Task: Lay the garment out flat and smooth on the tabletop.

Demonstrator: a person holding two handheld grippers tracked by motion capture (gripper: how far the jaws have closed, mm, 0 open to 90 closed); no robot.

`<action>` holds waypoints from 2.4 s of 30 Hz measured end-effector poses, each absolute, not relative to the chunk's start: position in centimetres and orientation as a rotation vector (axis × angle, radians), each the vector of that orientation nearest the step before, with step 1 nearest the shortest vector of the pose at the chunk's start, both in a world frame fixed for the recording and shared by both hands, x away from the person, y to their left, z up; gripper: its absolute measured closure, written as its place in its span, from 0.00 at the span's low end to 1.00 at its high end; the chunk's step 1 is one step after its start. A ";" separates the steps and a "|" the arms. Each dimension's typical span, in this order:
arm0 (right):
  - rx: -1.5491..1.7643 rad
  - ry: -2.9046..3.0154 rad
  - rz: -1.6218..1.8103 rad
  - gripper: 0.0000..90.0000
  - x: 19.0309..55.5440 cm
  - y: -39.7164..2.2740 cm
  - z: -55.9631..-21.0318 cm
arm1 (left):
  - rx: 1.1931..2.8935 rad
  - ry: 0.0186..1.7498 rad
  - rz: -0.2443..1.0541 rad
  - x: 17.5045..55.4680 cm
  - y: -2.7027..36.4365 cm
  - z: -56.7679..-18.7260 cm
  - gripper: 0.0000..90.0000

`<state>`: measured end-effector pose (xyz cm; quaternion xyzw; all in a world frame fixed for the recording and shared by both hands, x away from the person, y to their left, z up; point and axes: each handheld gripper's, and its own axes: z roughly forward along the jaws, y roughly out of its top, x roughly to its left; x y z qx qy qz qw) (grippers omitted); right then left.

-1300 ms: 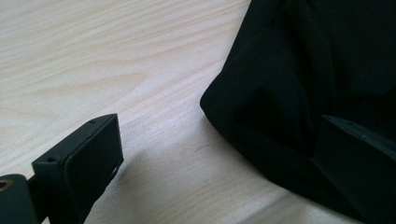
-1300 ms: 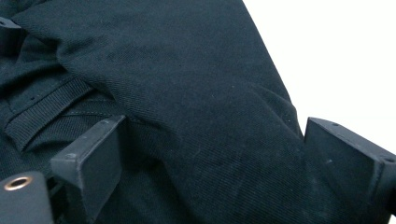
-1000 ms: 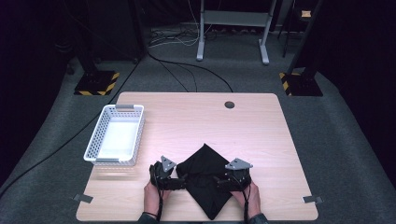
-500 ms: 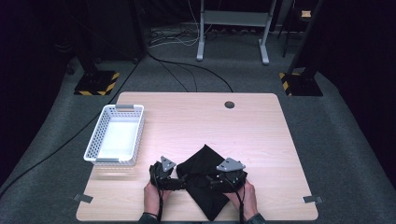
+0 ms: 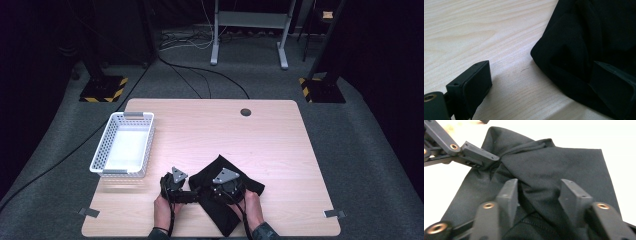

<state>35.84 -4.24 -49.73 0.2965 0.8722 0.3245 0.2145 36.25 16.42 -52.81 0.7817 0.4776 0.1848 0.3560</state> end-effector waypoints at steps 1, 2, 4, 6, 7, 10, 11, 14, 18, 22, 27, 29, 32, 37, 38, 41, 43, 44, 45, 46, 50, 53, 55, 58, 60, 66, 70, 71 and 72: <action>0.803 2.412 0.899 0.66 35.8 -4.2 -49.8 | 2.019 1.233 0.478 36.2 16.4 -52.8 0.05; 0.804 2.412 0.902 0.70 35.9 -4.1 -49.9 | 2.022 1.230 0.484 36.2 16.4 -52.8 0.05; 0.802 2.415 0.903 0.79 36.0 -4.1 -50.1 | 2.024 1.226 0.489 36.2 16.4 -52.8 0.05; 0.798 2.404 0.917 0.86 36.0 -4.3 -50.1 | 2.018 1.231 0.478 36.3 16.4 -52.8 0.05; 0.809 2.401 0.922 0.90 36.1 -4.4 -50.1 | 2.022 1.227 0.485 36.2 16.4 -52.8 0.06; 0.830 2.372 0.965 0.95 36.3 -5.0 -49.5 | 2.023 1.227 0.486 36.2 16.4 -52.8 0.06; 0.836 2.368 0.973 0.96 36.3 -5.1 -49.4 | 2.022 1.228 0.483 36.2 16.4 -52.8 0.06; 0.840 2.359 0.987 0.96 36.3 -5.4 -49.1 | 2.022 1.230 0.483 36.2 16.4 -52.8 0.06; 0.841 2.344 0.993 0.96 36.3 -5.7 -48.7 | 2.023 1.228 0.486 36.2 16.4 -52.8 0.06; 0.852 2.326 1.010 0.96 36.5 -6.3 -48.3 | 2.025 1.228 0.491 36.2 16.4 -52.8 0.06; 0.875 2.292 1.028 0.96 36.7 -7.2 -47.6 | 2.023 1.228 0.492 36.2 16.4 -52.8 0.06; 0.889 2.278 1.040 0.96 36.9 -7.7 -47.3 | 2.023 1.228 0.489 36.2 16.4 -52.8 0.07; 0.911 2.261 1.048 0.96 37.2 -8.4 -47.1 | 2.025 1.226 0.525 36.1 16.2 -52.8 0.07; 0.933 2.241 1.055 0.96 37.4 -9.3 -46.8 | 2.021 1.233 0.502 36.2 16.3 -52.8 0.07; 0.936 2.238 1.058 0.96 37.4 -9.4 -46.8 | 2.021 1.233 0.505 36.2 16.3 -52.8 0.07; 0.939 2.230 1.057 0.96 37.5 -9.6 -46.7 | 2.020 1.236 0.493 36.3 16.3 -52.8 0.07; 0.946 2.224 1.059 0.96 37.5 -9.8 -46.6 | 2.022 1.233 0.496 36.3 16.3 -52.8 0.07; 0.947 2.222 1.060 0.96 37.6 -9.8 -46.6 | 2.021 1.233 0.493 36.3 16.3 -52.8 0.08; 0.948 2.219 1.062 0.96 37.6 -9.9 -46.5 | 2.021 1.233 0.493 36.3 16.3 -52.8 0.08; 0.952 2.216 1.066 0.96 37.6 -9.9 -46.5 | 2.021 1.234 0.493 36.3 16.3 -52.8 0.08; 0.962 2.205 1.068 0.96 37.8 -10.2 -46.3 | 2.022 1.233 0.493 36.3 16.3 -52.8 0.08; 0.970 2.192 1.072 0.96 37.9 -10.6 -46.1 | 2.021 1.234 0.492 36.3 16.3 -52.8 0.08; 0.975 2.185 1.066 0.96 38.0 -10.9 -45.9 | 2.021 1.233 0.492 36.3 16.3 -52.8 0.08; 0.986 2.174 1.065 0.96 38.1 -11.5 -45.7 | 2.020 1.234 0.492 36.3 16.3 -52.8 0.08; 0.989 2.167 1.054 0.96 38.2 -11.9 -45.6 | 2.021 1.233 0.492 36.3 16.3 -52.8 0.08; 1.007 2.147 1.053 0.96 38.5 -12.7 -45.2 | 2.020 1.234 0.492 36.3 16.3 -52.8 0.08; 1.010 2.140 1.046 0.96 38.7 -13.1 -45.0 | 2.020 1.234 0.492 36.3 16.3 -52.8 0.08; 1.011 2.137 1.043 0.96 38.7 -13.2 -45.0 | 2.020 1.234 0.492 36.3 16.3 -52.8 0.08; 1.018 2.133 1.046 0.96 38.8 -13.3 -45.0 | 2.020 1.234 0.492 36.3 16.3 -52.8 0.08</action>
